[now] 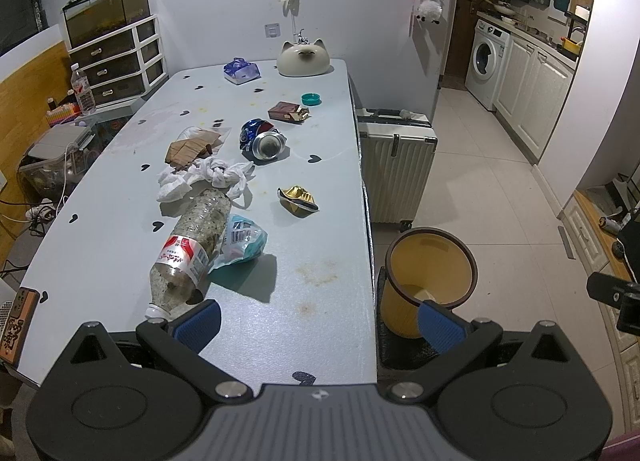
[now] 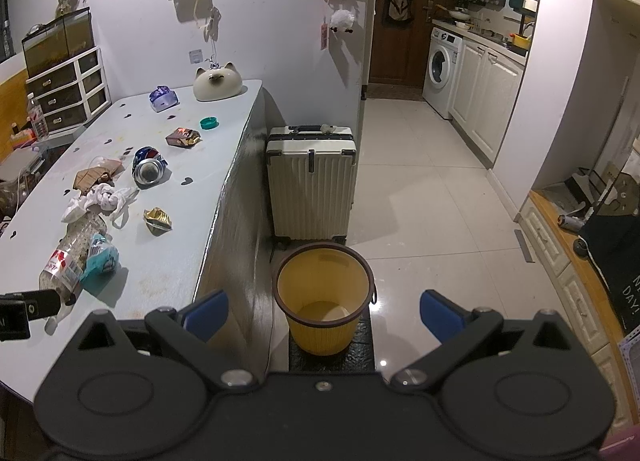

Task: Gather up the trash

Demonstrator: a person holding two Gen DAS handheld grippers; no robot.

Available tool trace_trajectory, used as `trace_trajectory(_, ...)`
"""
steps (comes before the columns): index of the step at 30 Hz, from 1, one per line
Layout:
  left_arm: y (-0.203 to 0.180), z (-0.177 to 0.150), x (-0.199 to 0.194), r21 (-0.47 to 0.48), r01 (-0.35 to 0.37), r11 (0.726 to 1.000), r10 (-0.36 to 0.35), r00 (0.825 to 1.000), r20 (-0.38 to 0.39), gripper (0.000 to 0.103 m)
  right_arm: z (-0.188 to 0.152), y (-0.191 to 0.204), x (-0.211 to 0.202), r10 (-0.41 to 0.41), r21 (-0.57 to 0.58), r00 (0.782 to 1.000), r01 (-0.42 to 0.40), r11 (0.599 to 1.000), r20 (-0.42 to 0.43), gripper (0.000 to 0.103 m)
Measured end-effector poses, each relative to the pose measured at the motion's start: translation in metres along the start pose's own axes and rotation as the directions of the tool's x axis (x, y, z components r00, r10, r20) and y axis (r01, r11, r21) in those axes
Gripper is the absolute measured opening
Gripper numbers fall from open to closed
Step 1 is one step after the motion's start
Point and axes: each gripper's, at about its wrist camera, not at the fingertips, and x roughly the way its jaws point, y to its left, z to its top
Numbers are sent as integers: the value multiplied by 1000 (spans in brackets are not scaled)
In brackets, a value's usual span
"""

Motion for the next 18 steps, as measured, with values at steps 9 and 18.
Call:
trace_trajectory(9,0,0,0,1,2,1000,-2,1000,0,103,0,0,0,1,-2,1000,-1,1000,-1,103)
trace_trajectory(18,0,0,0,1,3,1000,-3,1000,0,103,1,0,1,2,-1,1000,-2,1000,-2,103)
